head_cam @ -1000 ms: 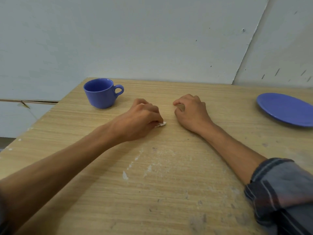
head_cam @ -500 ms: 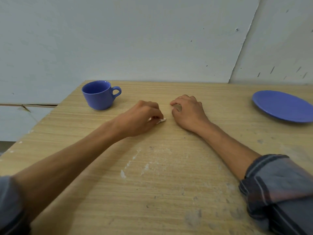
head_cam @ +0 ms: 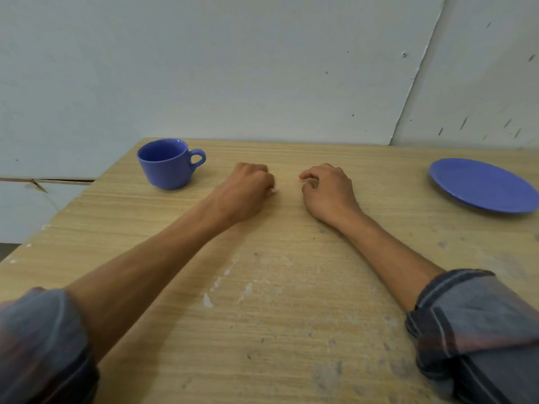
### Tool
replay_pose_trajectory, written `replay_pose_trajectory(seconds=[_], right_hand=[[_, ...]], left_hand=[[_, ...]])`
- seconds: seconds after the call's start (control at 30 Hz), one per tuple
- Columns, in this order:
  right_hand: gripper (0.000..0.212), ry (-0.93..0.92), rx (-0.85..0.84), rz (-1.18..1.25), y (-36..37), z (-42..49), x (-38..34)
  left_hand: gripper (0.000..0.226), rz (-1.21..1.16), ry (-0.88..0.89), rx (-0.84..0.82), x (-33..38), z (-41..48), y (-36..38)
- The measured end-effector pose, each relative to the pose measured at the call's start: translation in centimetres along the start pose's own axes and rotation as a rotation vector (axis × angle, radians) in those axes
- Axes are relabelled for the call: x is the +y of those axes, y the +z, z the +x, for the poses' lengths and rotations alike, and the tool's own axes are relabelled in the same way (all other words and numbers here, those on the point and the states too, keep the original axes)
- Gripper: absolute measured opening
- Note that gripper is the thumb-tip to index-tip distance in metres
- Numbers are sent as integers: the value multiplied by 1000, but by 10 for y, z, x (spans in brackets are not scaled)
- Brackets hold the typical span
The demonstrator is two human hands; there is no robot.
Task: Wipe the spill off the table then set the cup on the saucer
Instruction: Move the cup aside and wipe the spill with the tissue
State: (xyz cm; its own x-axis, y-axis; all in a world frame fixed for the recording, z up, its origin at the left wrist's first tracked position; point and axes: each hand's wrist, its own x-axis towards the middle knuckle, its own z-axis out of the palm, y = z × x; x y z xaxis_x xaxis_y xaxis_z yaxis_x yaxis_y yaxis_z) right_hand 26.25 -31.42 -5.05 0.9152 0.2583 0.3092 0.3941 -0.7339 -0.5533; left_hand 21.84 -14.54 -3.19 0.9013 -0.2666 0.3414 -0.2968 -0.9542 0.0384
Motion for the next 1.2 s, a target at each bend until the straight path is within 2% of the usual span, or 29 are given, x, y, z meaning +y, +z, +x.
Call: replay_pose_trajectory(seconds=[0.07,0.13,0.17,0.23,0.3,0.37,0.5,0.53,0.63,0.7,0.77,0.87,0.93,1.0,1.07,1.13,1.2], right_hand=[[30,4,-2,11,0,-1,0],[30,0,3,8,0,0,0],[30,2,7,7,1,0,0],[30,13,16,0,1,1,0],[30,31,26,-17,1,2,1],[29,38,30,-25,1,2,2],[30,0,-3,-59,2,1,3],[31,-14,-14,-78,2,0,2],[31,-39,-38,-99,1,0,1],[31,-55,-53,-105,1,-1,1],[31,-75,-66,-113,2,-1,0],[31,-90,-63,-112,3,-2,-1],[30,-89,-64,-117,2,-3,-2],[30,-87,-66,-123,2,-2,-1],[30,-82,-66,-120,2,-2,-1],[30,-71,-64,-111,2,-1,-1],[29,-63,-60,-91,2,-1,0]], left_hand=[[22,82,-205,-24,-18,6,1],[23,102,-319,-2,-17,12,4],[23,90,-309,29,-9,15,7],[21,8,-179,83,14,17,13],[21,-49,5,72,33,10,14],[22,-49,42,52,26,5,12],[24,-5,-285,28,-23,4,4],[24,-21,-308,38,-27,2,4],[22,-105,-145,38,-9,-15,-5],[19,-152,43,-32,4,-38,-17],[18,-169,137,-118,2,-58,-30],[19,-117,24,-112,-24,-59,-32],[21,-73,-154,-50,-39,-48,-24],[22,-59,-234,40,-35,-40,-13],[23,-94,-153,85,-11,-38,-5],[21,-152,17,56,15,-42,-5],[20,-153,104,20,18,-43,-9]])
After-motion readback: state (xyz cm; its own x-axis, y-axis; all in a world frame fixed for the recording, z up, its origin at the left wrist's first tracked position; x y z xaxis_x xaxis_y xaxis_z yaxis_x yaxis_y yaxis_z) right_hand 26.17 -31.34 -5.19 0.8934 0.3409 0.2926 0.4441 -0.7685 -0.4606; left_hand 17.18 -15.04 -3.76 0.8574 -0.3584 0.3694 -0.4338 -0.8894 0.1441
